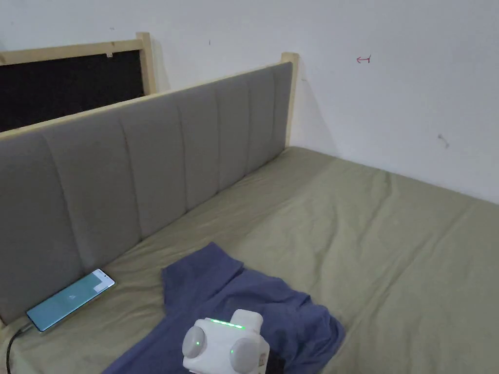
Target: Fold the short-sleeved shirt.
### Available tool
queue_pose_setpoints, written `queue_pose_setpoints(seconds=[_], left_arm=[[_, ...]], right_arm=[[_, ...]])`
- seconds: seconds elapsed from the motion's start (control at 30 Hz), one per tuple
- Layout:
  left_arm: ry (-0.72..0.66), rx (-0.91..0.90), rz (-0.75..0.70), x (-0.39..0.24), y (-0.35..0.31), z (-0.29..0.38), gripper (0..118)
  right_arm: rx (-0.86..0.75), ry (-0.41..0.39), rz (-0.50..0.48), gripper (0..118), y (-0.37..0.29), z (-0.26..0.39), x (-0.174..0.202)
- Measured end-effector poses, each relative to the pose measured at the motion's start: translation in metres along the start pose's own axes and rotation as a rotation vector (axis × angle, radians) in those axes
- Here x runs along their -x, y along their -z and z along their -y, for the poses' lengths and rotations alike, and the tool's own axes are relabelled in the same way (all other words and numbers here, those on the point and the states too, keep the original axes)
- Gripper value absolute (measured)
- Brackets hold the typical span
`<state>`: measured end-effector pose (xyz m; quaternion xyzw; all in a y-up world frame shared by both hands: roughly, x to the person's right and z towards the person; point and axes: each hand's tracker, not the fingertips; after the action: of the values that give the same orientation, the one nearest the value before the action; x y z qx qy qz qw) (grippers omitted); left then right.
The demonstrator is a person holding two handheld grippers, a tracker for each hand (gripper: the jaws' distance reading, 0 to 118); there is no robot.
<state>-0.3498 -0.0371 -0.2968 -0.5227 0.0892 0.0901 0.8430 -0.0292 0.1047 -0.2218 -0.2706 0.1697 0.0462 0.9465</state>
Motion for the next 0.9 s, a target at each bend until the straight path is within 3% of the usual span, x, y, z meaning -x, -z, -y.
queue_pose_setpoints(seconds=[0.03, 0.07, 0.1, 0.13, 0.17, 0.23, 0.33, 0.53, 0.7, 0.9], left_arm=[[0.059, -0.100, 0.000, -0.002, -0.005, 0.008, 81], [0.016, -0.108, -0.001, -0.005, -0.015, 0.010, 71], [-0.067, -0.093, -0.007, -0.003, -0.018, 0.007, 54], [-0.111, -0.090, -0.034, 0.001, -0.020, 0.005, 21], [-0.171, -0.089, -0.020, 0.008, -0.020, 0.003, 6], [-0.267, -0.066, 0.048, 0.021, -0.022, 0.001, 6], [-0.281, -0.035, 0.107, 0.033, -0.032, -0.004, 6], [-0.503, -0.109, 0.298, 0.059, -0.088, -0.008, 6], [-0.406, -0.220, 0.268, 0.027, -0.163, -0.036, 6], [-0.182, -0.311, 0.451, -0.105, -0.228, -0.081, 6]], right_arm=[[-0.001, -0.002, 0.003, 1, 0.001, 0.002, -0.002], [0.005, -0.005, 0.010, 1, 0.002, 0.004, -0.003], [0.011, -0.013, 0.018, 1, 0.003, 0.006, -0.004], [0.017, -0.014, 0.021, 1, 0.003, 0.007, -0.004], [0.026, -0.011, 0.023, 1, 0.004, 0.008, -0.006], [0.039, 0.019, 0.016, 1, 0.003, 0.008, -0.009], [0.029, 0.047, 0.008, 1, -0.007, 0.005, -0.015], [-0.045, 0.085, 0.050, 1, -0.043, -0.006, -0.041], [-0.091, 0.167, 0.121, 1, -0.072, -0.008, -0.074], [-0.167, 0.239, 0.247, 1, -0.127, -0.001, -0.123]])
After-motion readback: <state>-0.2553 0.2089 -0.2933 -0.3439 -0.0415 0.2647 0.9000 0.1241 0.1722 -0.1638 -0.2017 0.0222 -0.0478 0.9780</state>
